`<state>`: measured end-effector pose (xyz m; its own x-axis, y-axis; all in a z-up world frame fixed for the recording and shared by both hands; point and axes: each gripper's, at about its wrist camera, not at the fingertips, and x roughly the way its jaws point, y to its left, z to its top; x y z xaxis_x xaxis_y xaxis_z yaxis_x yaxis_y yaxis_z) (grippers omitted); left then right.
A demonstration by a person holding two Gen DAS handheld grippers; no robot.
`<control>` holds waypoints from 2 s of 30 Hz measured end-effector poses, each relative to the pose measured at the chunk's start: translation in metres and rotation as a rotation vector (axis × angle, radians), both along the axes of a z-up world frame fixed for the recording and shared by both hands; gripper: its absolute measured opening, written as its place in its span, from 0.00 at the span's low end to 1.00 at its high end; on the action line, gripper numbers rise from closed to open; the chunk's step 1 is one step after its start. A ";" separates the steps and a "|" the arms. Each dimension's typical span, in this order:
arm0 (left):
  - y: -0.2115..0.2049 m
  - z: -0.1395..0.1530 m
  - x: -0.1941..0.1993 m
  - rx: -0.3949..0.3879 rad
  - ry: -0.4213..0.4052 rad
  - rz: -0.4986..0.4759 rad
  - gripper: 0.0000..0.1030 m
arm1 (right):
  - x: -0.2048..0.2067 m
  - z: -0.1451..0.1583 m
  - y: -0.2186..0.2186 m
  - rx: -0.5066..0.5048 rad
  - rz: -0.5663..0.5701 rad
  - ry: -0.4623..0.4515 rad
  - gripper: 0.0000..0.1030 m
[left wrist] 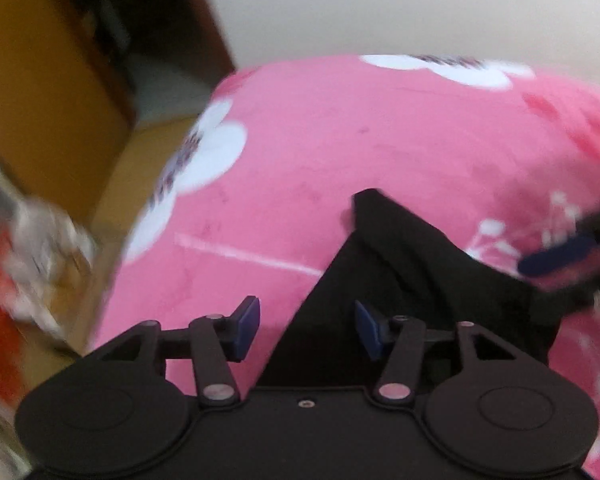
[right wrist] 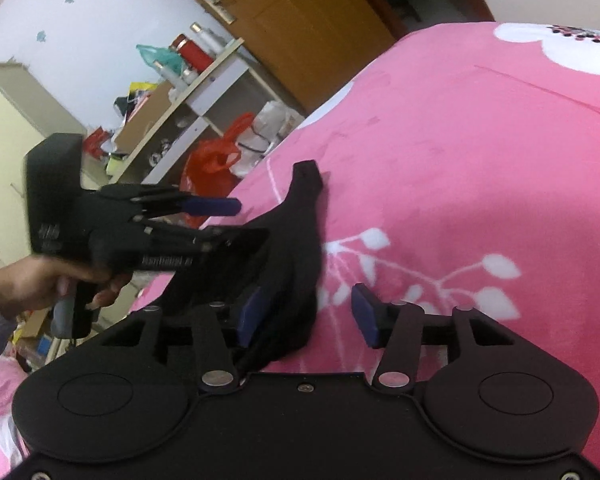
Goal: Organize soft objects
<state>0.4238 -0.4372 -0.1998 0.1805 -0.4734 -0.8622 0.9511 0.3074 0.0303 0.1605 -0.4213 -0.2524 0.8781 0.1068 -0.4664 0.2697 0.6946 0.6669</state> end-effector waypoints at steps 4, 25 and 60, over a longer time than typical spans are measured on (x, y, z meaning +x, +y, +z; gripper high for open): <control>0.000 0.010 -0.005 0.007 -0.086 -0.038 0.02 | -0.003 -0.001 -0.003 0.015 -0.032 0.055 0.04; -0.013 0.016 -0.023 -0.060 -0.206 -0.065 0.20 | -0.004 0.004 0.006 -0.072 0.010 0.056 0.13; 0.405 0.065 -0.264 -0.103 -0.008 0.986 0.21 | 0.016 0.051 0.087 -0.434 0.006 0.272 0.34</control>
<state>0.1600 -0.0323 -0.1347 0.5400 -0.1807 -0.8221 0.2677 0.9628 -0.0358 0.1764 -0.3345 -0.2013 0.7186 -0.1427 -0.6806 0.3887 0.8940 0.2229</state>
